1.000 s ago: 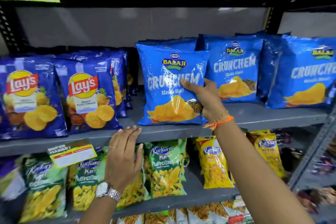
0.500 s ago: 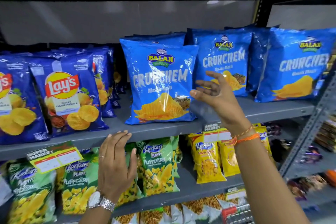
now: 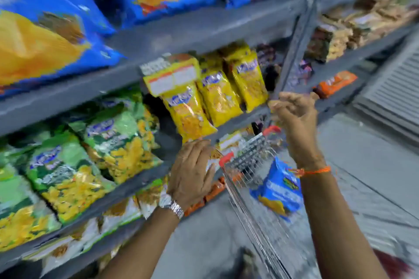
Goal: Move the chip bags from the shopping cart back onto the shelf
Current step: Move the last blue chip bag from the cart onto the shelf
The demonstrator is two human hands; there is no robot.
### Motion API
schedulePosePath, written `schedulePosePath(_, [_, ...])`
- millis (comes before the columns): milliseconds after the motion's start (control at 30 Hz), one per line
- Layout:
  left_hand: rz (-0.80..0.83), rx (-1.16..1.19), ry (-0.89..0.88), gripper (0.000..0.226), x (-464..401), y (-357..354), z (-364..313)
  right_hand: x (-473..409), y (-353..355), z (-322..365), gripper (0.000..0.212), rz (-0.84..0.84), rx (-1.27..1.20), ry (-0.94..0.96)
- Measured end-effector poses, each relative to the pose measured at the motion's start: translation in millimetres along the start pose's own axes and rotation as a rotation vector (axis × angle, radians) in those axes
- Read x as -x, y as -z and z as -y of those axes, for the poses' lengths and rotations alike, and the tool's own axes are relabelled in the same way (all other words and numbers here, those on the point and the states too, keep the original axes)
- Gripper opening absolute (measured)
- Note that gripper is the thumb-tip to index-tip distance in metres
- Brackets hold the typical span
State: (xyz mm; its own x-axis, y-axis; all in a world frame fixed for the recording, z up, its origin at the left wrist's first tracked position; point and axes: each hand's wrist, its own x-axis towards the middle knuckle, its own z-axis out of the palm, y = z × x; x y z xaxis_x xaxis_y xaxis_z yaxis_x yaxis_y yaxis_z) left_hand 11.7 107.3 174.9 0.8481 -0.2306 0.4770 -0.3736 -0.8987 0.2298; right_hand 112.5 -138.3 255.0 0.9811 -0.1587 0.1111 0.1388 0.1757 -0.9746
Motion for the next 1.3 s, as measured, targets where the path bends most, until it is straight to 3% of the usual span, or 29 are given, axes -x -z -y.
schedulePosePath(233, [0.364, 0.153, -0.016, 0.042, 35, -137, -25, 59, 140, -213, 0.026, -0.38, 0.138, -0.382])
schedulePosePath(467, [0.446, 0.319, 0.087, 0.038, 83, -204, -31, 104, 215, -334, 0.053, -0.698, 0.319, -0.471])
schedulePosePath(567, [0.385, 0.309, 0.08, 0.042, 91, -216, -35, 112, 232, -370, 0.076, -0.597, 0.266, -0.619])
schedulePosePath(667, [0.329, 0.311, 0.083, 0.047, 93, -222, -36, 110, 245, -398, 0.07, -0.447, 0.206, -0.677])
schedulePosePath(833, [0.255, 0.304, 0.096, 0.05, 97, -228, -37, 102, 249, -425, 0.071, -0.383, 0.106, -0.655])
schedulePosePath(1000, [0.177, 0.299, 0.128, 0.053, 101, -236, -41, 101, 240, -424, 0.039, -0.374, 0.055, -0.6])
schedulePosePath(1133, [0.232, 0.273, 0.115, 0.051, 100, -237, -38, 101, 228, -408, 0.045, -0.378, 0.067, -0.57])
schedulePosePath(1300, [0.415, 0.207, 0.07, 0.046, 89, -214, -35, 89, 203, -351, 0.036, -0.308, 0.12, -0.482])
